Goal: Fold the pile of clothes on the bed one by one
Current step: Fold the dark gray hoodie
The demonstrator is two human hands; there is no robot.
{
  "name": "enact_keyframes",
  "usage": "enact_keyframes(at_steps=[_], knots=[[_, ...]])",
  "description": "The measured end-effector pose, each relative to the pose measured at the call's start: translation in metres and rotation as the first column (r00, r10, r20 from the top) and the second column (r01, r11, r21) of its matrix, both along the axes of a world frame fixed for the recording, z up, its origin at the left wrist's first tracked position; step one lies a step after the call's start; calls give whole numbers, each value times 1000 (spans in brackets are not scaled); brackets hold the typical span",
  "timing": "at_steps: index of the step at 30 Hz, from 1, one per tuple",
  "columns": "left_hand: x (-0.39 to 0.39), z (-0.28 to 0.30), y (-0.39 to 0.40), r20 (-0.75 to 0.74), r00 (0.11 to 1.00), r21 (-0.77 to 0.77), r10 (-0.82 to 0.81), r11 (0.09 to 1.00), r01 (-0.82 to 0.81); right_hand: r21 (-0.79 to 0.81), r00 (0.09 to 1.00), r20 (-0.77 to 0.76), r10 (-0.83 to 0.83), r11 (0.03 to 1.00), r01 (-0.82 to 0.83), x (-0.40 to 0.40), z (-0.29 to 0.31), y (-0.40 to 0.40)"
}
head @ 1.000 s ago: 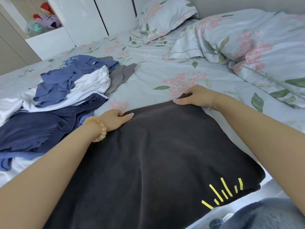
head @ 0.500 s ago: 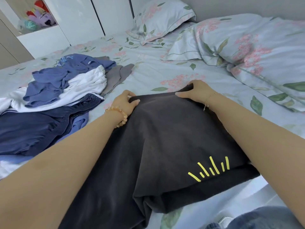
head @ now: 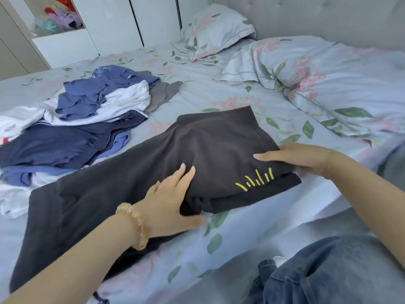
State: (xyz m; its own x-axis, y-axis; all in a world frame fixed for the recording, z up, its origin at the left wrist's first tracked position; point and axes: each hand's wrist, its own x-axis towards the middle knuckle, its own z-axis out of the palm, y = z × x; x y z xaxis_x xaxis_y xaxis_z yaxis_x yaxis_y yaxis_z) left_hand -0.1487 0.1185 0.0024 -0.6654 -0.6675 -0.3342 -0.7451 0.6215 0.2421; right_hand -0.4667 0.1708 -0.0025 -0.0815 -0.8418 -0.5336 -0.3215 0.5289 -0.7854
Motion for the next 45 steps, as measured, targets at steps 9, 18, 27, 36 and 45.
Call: enact_keyframes(at_steps=[9,18,27,36,45], knots=[[28,-36,18,-34,998,-178,-57,983,50,-379,841,-32,-540,785,490,-23,-10,33],[19,-33,27,-318,942,-359,-110,933,-12,-485,636,-551,-539,828,281,-21,-24,48],[33,-17,28,-610,775,-342,-166,937,-68,-527,784,24,-620,659,538,-18,-13,67],[51,-23,36,-386,890,-267,-241,953,142,-469,624,-625,-469,865,179,-8,-25,63],[169,-2,15,-519,736,-499,434,545,-674,-434,570,-822,10,636,-638,119,-20,17]])
